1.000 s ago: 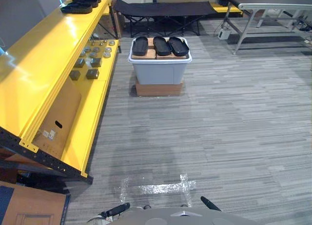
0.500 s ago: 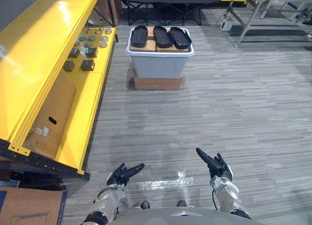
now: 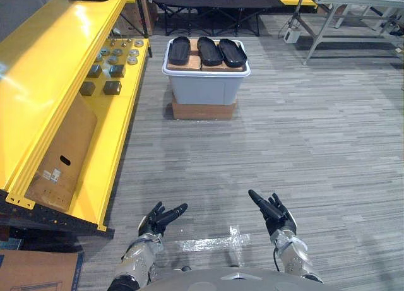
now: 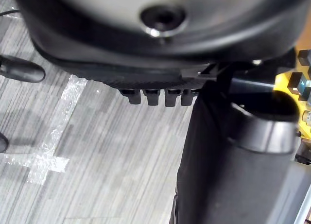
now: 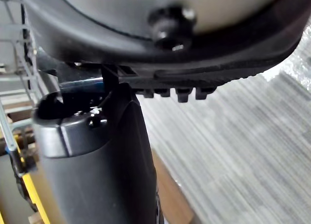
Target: Walk over and take three plastic housings, then place them on the shelf
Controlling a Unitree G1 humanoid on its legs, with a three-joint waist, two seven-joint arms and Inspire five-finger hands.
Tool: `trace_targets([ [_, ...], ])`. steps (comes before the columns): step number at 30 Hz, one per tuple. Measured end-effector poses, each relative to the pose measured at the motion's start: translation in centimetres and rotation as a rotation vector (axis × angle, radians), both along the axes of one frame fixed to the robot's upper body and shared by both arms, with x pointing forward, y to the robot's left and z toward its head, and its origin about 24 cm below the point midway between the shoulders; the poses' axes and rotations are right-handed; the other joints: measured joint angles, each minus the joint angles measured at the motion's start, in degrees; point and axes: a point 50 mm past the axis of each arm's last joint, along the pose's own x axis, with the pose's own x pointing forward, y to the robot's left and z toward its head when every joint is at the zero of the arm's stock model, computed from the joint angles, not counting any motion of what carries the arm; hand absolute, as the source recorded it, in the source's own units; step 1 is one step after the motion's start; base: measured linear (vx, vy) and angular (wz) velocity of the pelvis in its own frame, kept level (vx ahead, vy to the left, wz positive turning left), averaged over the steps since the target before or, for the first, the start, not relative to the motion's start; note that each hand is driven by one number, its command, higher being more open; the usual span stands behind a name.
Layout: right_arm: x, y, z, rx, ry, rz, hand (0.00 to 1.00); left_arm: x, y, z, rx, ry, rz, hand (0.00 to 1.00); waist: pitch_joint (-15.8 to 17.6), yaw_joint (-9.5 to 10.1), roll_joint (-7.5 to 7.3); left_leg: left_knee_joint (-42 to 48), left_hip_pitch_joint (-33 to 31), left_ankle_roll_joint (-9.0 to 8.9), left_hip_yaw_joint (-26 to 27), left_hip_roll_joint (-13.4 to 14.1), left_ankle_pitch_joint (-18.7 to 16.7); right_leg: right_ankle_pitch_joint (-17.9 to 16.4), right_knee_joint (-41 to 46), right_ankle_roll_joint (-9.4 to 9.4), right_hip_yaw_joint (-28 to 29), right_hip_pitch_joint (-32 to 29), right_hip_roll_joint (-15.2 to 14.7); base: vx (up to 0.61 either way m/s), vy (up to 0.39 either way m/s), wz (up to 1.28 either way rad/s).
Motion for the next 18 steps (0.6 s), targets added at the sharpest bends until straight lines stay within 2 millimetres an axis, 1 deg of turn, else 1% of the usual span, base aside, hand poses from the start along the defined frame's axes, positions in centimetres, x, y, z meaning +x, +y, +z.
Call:
trace_targets([
  [1, -0.1, 0.0, 0.0, 0.001, 0.002, -0.001, 1.0, -0.1, 0.0, 0.0, -0.007, -0.003, 0.006, 1.0, -0.06, 0.07, -0.08, 0.05, 0.11, -0.02, 0.24, 0.0, -0.07, 0.0, 0.06, -0.01, 0.24, 0.01, 0.0, -0.05, -0.003, -0.19],
  [3, -0.3, -0.1, -0.1, 0.019, 0.002, -0.023, 1.0, -0.3, 0.0, 0.0, -0.012, -0.002, 0.013, 1.0, -0.1, 0.15, -0.05, 0.34, 0.7, 0.54, 0.95, 0.01, -0.51, -0.14, 0.68, -0.26, 1.54, 0.02, -0.05, -0.04, 0.004, -0.24],
  [4, -0.5, -0.2, -0.2, 0.016, 0.007, -0.024, 1.0, -0.3, 0.0, 0.0, -0.012, -0.001, 0.013, 1.0, -0.02, 0.01, 0.06, 1.49, 0.73, 1.42, 1.03, 0.01, -1.39, -0.99, 2.49, -1.33, 1.59, -0.34, -0.35, -0.06, 0.027, -0.13],
  [5, -0.8, -0.3, -0.3, 0.013, 0.017, -0.029, 1.0, -0.2, -0.2, 0.0, -0.014, -0.003, 0.005, 1.0, 0.03, -0.11, 0.14, 2.89, 0.68, 2.28, 1.02, 0.01, -2.53, -3.17, 6.56, -1.38, 1.57, -1.58, -1.09, -0.07, 0.043, -0.07],
  [6, -1.0, -0.4, -0.4, 0.011, 0.022, -0.031, 1.0, -0.2, -0.3, 0.0, -0.015, -0.005, 0.001, 1.0, 0.09, -0.13, 0.2, 3.39, 0.65, 2.98, 1.02, 0.0, -3.07, -4.51, 9.48, -1.22, 1.53, -2.62, -1.65, -0.07, 0.07, 0.03],
  [7, -1.3, -0.4, -0.5, 0.011, 0.031, -0.034, 1.0, -0.1, -0.4, 0.0, -0.015, -0.007, -0.006, 1.0, 0.19, -0.18, 0.13, 4.34, 0.66, 4.15, 0.96, -0.12, -3.77, -6.71, 16.66, -1.08, 1.38, -5.3, -3.02, -0.05, 0.065, 0.05],
  [8, -1.4, -0.4, -0.5, 0.011, 0.035, -0.034, 1.0, -0.1, -0.4, 0.0, -0.015, -0.006, -0.008, 1.0, 0.35, -0.16, 0.12, 4.83, 0.67, 4.4, 0.91, -0.18, -3.93, -7.16, 20.56, -1.35, 1.22, -6.89, -3.79, -0.07, 0.074, 0.09],
  [9, -1.5, -0.3, -0.6, 0.011, 0.039, -0.035, 1.0, -0.1, -0.4, 0.0, -0.014, -0.006, -0.011, 1.0, 1.04, -0.18, 0.1, 5.52, 1.0, 5.02, 0.58, -0.26, -4.3, -7.2, 28.29, -1.48, 1.3, -10.01, -5.34, -0.06, 0.054, 0.2],
  [10, -1.6, -0.3, -0.6, 0.012, 0.042, -0.036, 1.0, 0.1, -0.3, 0.1, -0.006, -0.008, -0.018, 1.0, 2.2, -0.68, -0.41, 6.68, 1.55, 6.52, -0.61, -0.56, -4.83, -7.13, 34.93, -1.17, 1.51, -12.59, -6.86, -0.05, 0.04, 0.28],
  [11, -1.8, -0.2, -0.7, 0.015, 0.048, -0.037, 1.0, 0.0, -0.5, 0.1, -0.006, -0.001, -0.027, 1.0, 2.99, -0.83, -0.27, 7.21, 1.79, 6.83, -1.11, -0.62, -5.07, -8.4, 36.2, -1.27, 1.79, -13.22, -6.87, -0.04, 0.013, 0.4],
  [12, -2.2, -0.2, -0.9, 0.016, 0.058, -0.039, 1.0, -0.1, -0.4, 0.0, -0.001, 0.02, -0.036, 1.0, 3.36, -0.95, -0.38, 8.33, 1.76, 7.06, -1.85, -0.25, -5.83, -9.76, 34.68, -1.67, 2.67, -13.66, -6.42, -0.02, 0.003, 0.31],
  [13, -2.3, -0.3, -0.9, 0.015, 0.061, -0.041, 1.0, -0.2, -0.2, -0.1, 0.002, 0.034, -0.038, 1.0, 3.45, -0.97, -0.36, 8.81, 1.72, 6.98, -2.13, 0.07, -6.13, -9.73, 32.59, -1.67, 3.13, -14.38, -5.65, 0.0, -0.014, 0.27],
  [14, -2.3, -0.3, -0.9, 0.016, 0.061, -0.039, 1.0, -0.3, -0.1, -0.1, 0.006, 0.038, -0.036, 1.0, 3.72, -1.13, -0.24, 9.07, 1.83, 6.66, -2.46, 0.77, -6.57, -9.27, 27.38, -1.21, 4.03, -15.82, -4.19, 0.04, -0.026, 0.11],
  [15, -2.3, -0.3, -0.9, 0.016, 0.06, -0.037, 1.0, -0.2, -0.1, -0.1, 0.006, 0.037, -0.036, 1.0, 3.8, -1.17, -0.13, 9.08, 1.89, 6.61, -2.55, 1.14, -6.95, -8.75, 25.07, -0.73, 4.5, -16.47, -3.52, 0.06, -0.047, 0.07],
  [16, -2.3, -0.2, -0.9, 0.019, 0.058, -0.034, 1.0, -0.2, -0.2, -0.1, 0.005, 0.036, -0.036, 1.0, 4.25, -1.34, 0.08, 9.13, 2.33, 5.85, -2.65, 1.93, -7.65, -7.66, 19.86, 0.7, 4.5, -17.32, -2.49, 0.11, -0.076, 0.01],
  [18, -2.4, -0.2, -0.9, 0.021, 0.061, -0.026, 1.0, -0.2, -0.1, -0.1, 0.005, 0.032, -0.036, 1.0, 5.13, -1.31, -0.31, 9.17, 3.58, 4.67, -2.66, 2.41, -8.47, -4.61, 13.86, 1.08, 4.81, -17.16, -1.83, 0.21, -0.153, 0.04],
])
